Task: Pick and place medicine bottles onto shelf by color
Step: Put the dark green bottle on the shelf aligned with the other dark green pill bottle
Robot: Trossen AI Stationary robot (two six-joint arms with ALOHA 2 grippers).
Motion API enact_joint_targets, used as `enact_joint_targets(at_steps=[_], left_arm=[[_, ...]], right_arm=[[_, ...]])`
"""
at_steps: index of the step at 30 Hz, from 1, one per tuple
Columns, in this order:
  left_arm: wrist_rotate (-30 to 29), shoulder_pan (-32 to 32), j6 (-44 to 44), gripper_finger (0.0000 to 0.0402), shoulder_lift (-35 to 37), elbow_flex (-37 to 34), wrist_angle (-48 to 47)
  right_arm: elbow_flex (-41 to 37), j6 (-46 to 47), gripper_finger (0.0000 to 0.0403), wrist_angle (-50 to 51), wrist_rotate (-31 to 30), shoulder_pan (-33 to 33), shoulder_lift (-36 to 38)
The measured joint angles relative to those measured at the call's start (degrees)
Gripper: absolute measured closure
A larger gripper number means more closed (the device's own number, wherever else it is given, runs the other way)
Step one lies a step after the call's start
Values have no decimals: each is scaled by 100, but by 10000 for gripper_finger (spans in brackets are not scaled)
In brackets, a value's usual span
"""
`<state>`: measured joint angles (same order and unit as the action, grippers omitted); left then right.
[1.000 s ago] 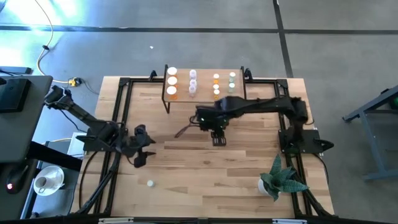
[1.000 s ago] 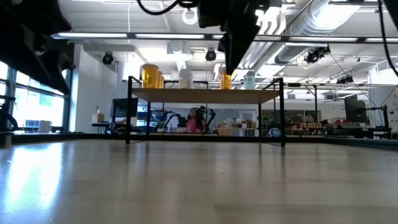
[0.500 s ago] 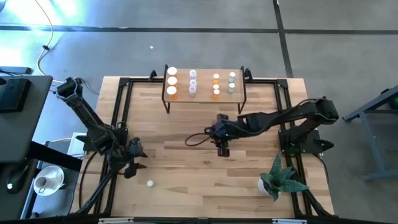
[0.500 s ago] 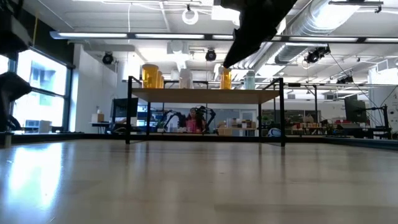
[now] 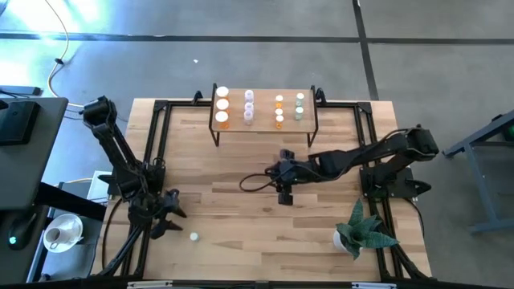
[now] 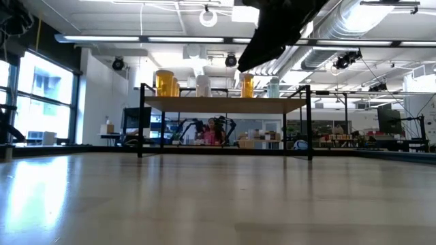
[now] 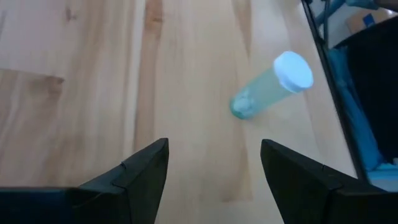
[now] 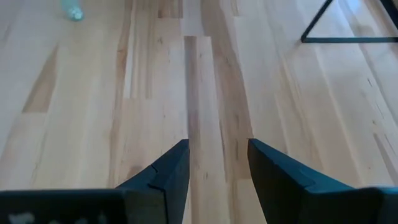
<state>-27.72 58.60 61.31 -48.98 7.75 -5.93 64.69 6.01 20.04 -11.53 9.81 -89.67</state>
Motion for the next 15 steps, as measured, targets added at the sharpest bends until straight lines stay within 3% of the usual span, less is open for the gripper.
enact_joint_targets(at_steps=[7, 15], left_arm=[[-340, 84, -11, 158, -458, -162, 702], [-448, 81, -655, 158, -1349, -162, 1896]], right_arm=[[0, -358, 249, -481, -39, 22, 0], [2, -493, 249, -803, -41, 24, 0]])
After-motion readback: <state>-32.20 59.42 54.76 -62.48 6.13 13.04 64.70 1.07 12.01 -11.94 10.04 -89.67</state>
